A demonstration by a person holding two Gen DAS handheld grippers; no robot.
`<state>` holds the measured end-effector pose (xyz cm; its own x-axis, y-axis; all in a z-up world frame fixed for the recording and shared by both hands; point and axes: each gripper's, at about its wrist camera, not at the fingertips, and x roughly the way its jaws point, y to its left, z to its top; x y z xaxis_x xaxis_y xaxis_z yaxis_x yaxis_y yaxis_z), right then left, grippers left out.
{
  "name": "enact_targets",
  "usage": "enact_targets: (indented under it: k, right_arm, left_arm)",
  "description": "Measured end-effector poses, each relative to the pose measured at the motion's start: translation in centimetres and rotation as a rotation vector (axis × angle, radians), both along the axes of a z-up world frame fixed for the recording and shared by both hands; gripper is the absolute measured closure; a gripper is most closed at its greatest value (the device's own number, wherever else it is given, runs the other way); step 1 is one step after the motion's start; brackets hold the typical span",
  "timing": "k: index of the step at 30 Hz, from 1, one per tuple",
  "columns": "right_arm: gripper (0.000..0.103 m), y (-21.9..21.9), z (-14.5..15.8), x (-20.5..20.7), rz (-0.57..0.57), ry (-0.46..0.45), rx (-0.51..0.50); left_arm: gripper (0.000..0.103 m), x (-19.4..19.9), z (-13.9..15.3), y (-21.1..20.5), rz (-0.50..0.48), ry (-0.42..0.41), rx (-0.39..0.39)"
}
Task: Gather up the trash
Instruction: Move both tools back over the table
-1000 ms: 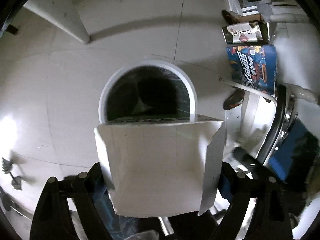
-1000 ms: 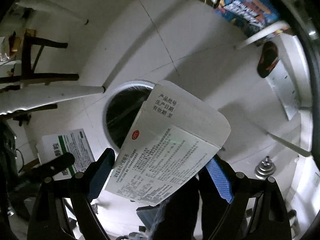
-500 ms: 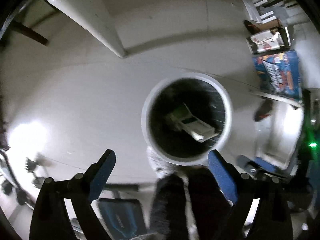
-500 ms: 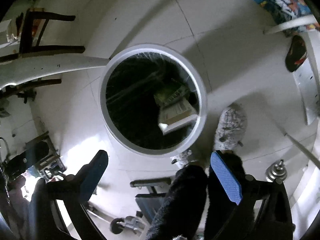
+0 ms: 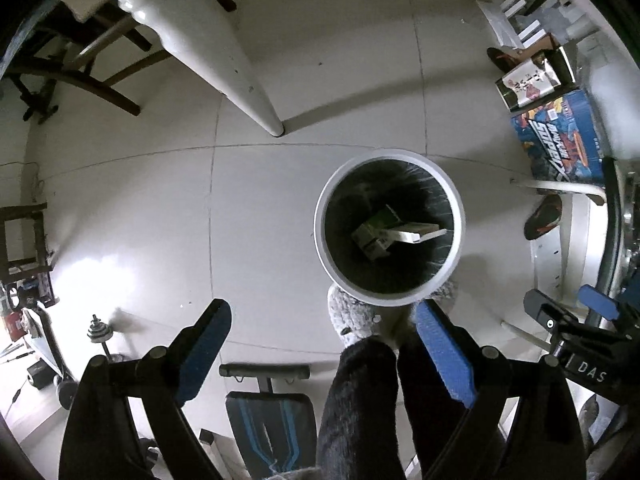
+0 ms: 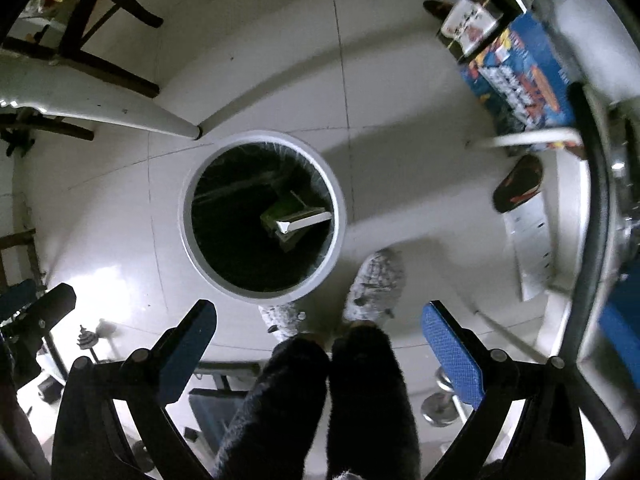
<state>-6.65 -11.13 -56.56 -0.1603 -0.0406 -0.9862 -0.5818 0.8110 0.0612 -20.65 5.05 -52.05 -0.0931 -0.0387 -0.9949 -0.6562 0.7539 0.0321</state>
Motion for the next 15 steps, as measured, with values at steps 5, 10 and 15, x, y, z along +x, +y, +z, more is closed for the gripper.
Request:
enact_targets:
  k: [5, 10, 15]
  right_arm:
    - [0.000, 0.0, 5.5, -0.4, 0.020, -0.021, 0.014]
    - [0.000, -0.2, 12.7, -0.9, 0.041, -0.041, 0.032]
    - [0.000, -0.4, 20.1, -0.8, 0.019, -0.053, 0.073]
  left_arm:
    - [0.009, -0.4, 5.1, -0.4, 0.017, -0.026, 0.005]
    - [0.009, -0.9, 11.1, -1.1, 0.017, -0.061, 0.020]
    - [0.009, -1.5, 17.8, -1.4, 0.026, -0.114, 0.029]
